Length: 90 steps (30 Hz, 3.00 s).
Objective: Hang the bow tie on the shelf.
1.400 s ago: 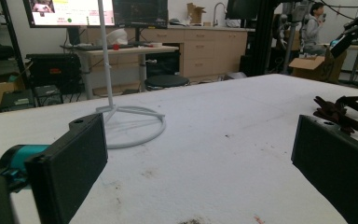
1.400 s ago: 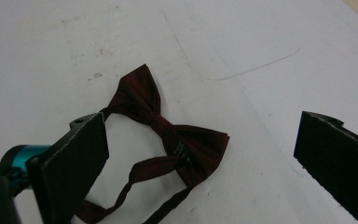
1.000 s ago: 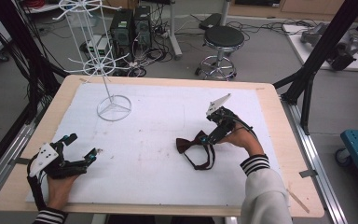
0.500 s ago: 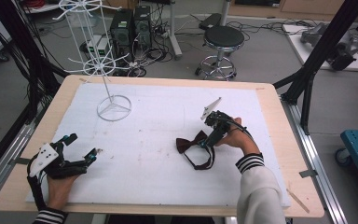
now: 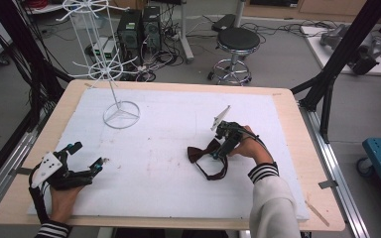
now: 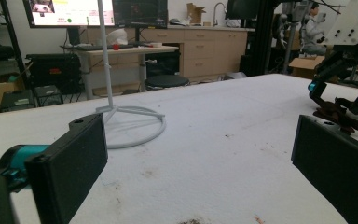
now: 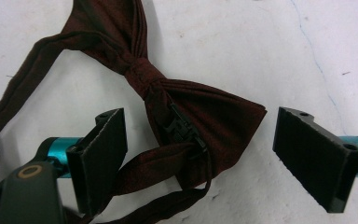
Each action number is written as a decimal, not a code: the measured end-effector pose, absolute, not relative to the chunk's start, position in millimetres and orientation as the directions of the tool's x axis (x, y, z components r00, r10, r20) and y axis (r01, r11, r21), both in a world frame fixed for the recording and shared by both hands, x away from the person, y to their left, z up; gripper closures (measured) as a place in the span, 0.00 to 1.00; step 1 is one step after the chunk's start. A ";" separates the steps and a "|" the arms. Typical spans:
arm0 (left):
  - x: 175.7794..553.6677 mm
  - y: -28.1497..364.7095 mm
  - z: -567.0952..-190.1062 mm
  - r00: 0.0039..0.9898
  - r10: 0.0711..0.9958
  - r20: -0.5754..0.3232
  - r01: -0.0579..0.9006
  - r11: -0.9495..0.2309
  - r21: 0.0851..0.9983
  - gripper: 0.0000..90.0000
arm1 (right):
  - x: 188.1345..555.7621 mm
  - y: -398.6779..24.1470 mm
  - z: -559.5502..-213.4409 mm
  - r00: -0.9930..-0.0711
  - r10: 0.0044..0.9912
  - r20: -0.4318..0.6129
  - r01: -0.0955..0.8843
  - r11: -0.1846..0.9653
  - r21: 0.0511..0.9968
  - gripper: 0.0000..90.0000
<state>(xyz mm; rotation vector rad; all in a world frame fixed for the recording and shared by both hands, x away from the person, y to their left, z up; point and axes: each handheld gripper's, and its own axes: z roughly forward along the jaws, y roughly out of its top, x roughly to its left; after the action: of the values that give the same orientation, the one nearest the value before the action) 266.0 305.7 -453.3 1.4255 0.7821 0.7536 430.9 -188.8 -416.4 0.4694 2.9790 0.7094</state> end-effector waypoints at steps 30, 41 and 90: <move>266.0 305.9 -453.2 0.552 0.834 -0.017 0.012 0.012 1.000 0.04 | 422.0 -183.6 -409.6 -0.954 0.299 0.033 0.289 0.879 0.379 0.90; 266.5 306.4 -452.8 0.553 0.833 -0.015 0.014 0.009 1.000 0.04 | 416.6 -182.4 -399.2 -0.947 0.316 0.047 0.301 0.832 0.466 0.90; 312.8 256.9 -345.0 0.833 0.553 -0.025 0.142 -0.169 0.975 0.04 | 377.1 -154.7 -347.1 -0.888 0.455 0.057 0.315 0.513 0.798 0.90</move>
<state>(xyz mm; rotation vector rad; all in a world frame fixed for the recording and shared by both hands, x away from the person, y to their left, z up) 312.8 256.9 -345.0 1.7267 0.5400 0.3964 377.1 -154.7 -347.1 0.6647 2.5910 1.3175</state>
